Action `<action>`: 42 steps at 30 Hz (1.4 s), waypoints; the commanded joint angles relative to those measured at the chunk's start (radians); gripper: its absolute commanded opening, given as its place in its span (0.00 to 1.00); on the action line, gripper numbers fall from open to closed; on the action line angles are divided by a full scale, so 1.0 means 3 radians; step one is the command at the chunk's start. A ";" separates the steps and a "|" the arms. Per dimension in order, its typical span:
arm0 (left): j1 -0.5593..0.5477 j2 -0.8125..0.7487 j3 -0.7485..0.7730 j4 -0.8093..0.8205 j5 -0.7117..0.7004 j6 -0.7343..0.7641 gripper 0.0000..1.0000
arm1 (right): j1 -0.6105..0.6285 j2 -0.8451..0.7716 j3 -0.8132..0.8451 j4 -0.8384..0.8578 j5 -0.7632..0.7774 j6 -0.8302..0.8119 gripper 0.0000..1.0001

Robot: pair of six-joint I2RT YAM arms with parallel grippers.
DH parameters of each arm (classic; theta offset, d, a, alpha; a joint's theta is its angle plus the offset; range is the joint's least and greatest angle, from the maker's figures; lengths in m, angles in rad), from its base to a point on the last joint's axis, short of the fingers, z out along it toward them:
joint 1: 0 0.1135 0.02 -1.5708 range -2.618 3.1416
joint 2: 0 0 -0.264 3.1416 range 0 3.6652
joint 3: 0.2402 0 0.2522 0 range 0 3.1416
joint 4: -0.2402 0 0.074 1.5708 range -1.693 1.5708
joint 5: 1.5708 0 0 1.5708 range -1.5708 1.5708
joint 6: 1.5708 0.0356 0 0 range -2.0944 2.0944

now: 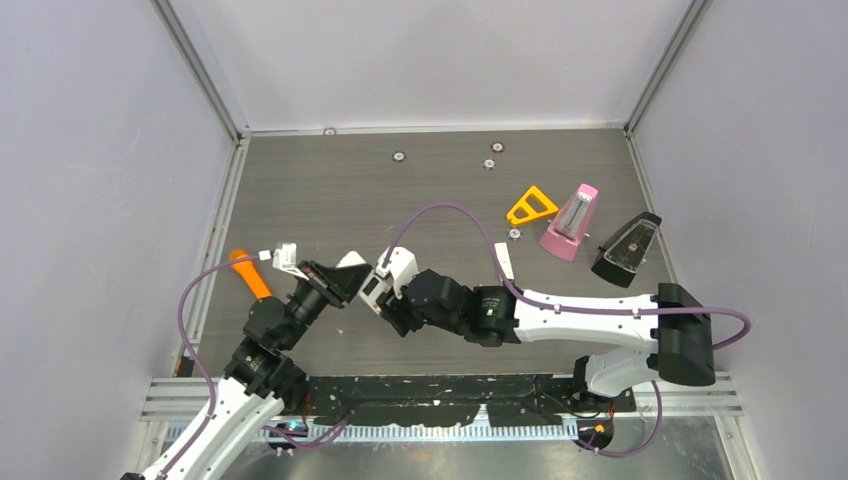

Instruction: Load the batteries into the remote control

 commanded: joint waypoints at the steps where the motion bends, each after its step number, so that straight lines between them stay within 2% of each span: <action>1: -0.0005 -0.0053 0.0122 0.0176 0.0043 0.0039 0.00 | -0.0005 0.0036 0.0179 0.0073 0.0059 -0.0042 0.48; 20: -0.0005 -0.0062 0.0093 0.0235 0.0145 0.0042 0.00 | -0.0004 0.0173 0.0318 -0.0031 0.0170 0.0018 0.48; 30: -0.0005 -0.0088 0.0085 0.0249 0.0170 -0.0029 0.00 | -0.0038 0.0347 0.0523 -0.0253 0.0247 0.0248 0.48; 37: -0.0005 -0.0074 0.0136 0.0157 0.0167 -0.0350 0.00 | -0.0067 0.0433 0.0752 -0.0471 0.0230 0.0352 0.49; 42: -0.0004 -0.0064 0.0089 0.0171 0.0180 -0.0901 0.00 | -0.0106 0.0524 0.1001 -0.0803 0.0125 0.0439 0.50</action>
